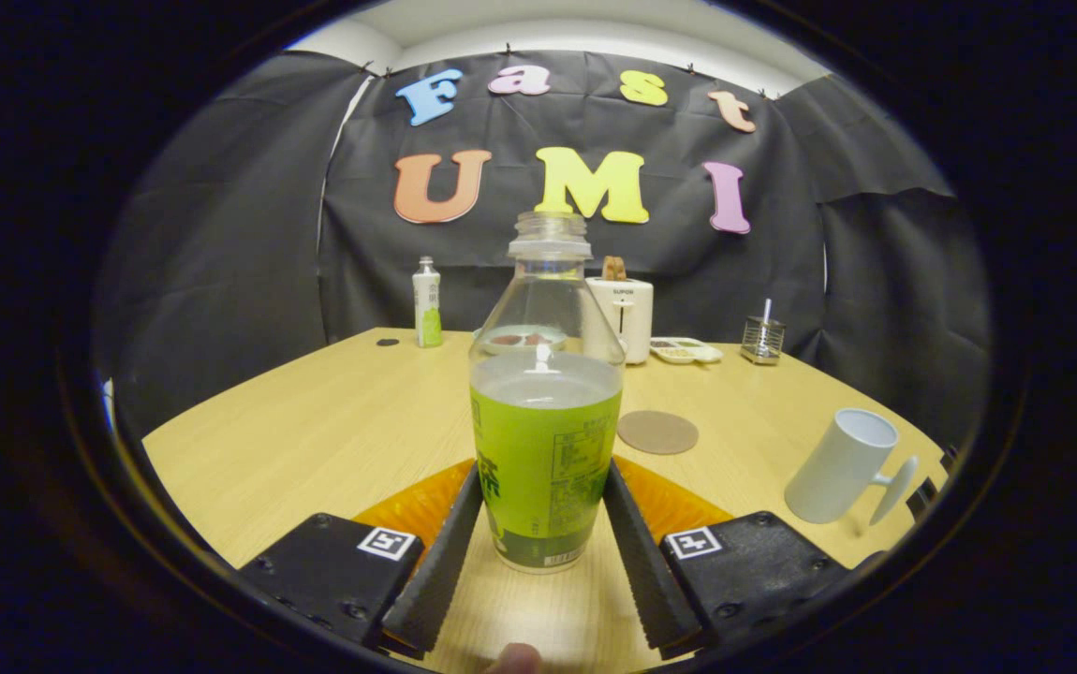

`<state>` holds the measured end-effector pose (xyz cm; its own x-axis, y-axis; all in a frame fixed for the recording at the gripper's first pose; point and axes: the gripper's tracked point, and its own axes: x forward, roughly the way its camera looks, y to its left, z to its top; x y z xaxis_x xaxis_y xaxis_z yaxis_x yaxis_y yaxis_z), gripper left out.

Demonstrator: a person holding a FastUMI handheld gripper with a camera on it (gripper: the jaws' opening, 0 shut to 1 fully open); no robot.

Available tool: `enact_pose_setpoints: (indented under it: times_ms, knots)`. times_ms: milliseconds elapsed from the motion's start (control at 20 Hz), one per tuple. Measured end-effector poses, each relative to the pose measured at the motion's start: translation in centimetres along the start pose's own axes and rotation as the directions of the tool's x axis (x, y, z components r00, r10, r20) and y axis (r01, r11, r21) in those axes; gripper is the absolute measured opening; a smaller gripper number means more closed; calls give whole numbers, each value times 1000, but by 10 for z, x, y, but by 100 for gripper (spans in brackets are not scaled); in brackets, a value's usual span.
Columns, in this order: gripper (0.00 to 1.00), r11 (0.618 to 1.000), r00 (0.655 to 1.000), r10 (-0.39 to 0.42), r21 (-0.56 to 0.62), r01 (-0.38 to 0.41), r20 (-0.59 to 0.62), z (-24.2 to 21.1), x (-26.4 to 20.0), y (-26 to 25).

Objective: Take the bottle from table, then pour the juice into the cup, finally place the bottle on the coaster

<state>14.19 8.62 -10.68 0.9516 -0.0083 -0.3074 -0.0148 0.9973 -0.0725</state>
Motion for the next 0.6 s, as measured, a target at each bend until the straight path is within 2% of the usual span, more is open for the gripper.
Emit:
enact_pose_setpoints:
  times_ms: [400,600]
  knots:
    - [80,984,997,70,167,-67,-14,20,-17,-14]
    - [79,934,994,104,341,-104,20,34,-25,-29]
